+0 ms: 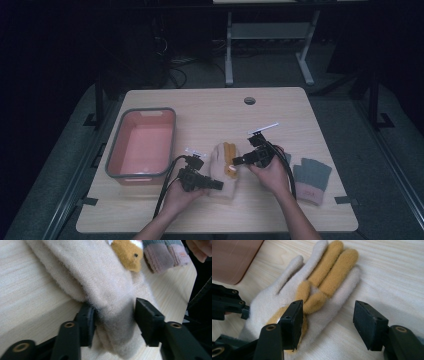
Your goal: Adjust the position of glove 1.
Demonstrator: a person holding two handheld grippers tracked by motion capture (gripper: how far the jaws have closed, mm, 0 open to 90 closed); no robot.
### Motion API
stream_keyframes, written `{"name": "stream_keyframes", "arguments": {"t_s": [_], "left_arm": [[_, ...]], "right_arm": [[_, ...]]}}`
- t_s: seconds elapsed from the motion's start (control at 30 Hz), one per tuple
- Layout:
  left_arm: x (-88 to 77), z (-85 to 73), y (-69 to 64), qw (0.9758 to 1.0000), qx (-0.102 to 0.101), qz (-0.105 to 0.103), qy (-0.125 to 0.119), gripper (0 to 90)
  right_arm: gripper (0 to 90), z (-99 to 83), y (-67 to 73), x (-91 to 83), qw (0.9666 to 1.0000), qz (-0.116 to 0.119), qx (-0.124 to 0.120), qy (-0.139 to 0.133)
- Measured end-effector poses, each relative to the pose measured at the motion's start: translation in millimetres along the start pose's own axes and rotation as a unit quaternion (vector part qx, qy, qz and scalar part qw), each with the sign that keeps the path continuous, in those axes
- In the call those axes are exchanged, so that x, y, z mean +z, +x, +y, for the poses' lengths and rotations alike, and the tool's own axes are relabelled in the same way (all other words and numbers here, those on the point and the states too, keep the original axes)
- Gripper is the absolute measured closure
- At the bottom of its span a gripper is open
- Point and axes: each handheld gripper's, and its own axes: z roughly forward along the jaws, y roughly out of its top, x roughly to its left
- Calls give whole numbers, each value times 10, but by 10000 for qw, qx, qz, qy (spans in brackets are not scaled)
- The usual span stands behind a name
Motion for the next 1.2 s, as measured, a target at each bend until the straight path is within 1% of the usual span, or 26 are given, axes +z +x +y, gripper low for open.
{"name": "stream_keyframes", "arguments": {"t_s": [0.1,0.23,0.27,0.37,0.43,0.53,0.67,0.73,0.8,0.83,0.97,1.03,1.1,1.13,1.17,1.2], "left_arm": [[-7,1,15,9999,-97,-84,21,472],[-8,-4,4,9999,-105,-49,28,467],[-4,-5,3,9999,-104,-39,35,475],[1,-8,6,10000,-81,-3,47,520],[1,-9,13,10000,-80,13,53,528],[0,-12,20,10000,-58,37,71,543],[-1,-13,15,9999,-68,50,62,546],[1,-13,16,9999,-64,51,59,551],[2,-14,13,9999,-111,50,59,553],[2,-13,15,9999,-102,49,58,555],[8,-16,9,9999,-133,59,21,554],[10,-16,13,9999,-131,53,14,554],[12,-16,11,9999,-138,55,8,554],[9,-17,16,9999,-108,55,33,554],[9,-16,22,9999,-65,65,41,554],[6,-16,26,9999,-32,76,64,553]], "right_arm": [[409,7,-2,11,10000,19,30,13],[408,14,-4,13,9999,57,80,39],[408,13,-8,9,9999,98,120,43],[408,3,-5,-13,9998,148,138,72],[408,1,-2,-21,9997,165,140,85],[406,-15,8,-53,9994,311,164,65],[382,-50,37,-77,9983,551,137,149],[375,-68,63,-63,9978,611,104,222],[374,-81,88,-45,9975,624,68,316],[374,-94,101,-29,9974,629,28,343],[373,-154,121,55,9965,676,66,496],[373,-190,129,97,9963,656,88,547],[377,-198,132,100,9964,654,100,531],[381,-212,141,103,9961,668,189,551],[387,-223,134,113,9963,654,161,536],[393,-235,135,121,9962,660,187,535]]}}
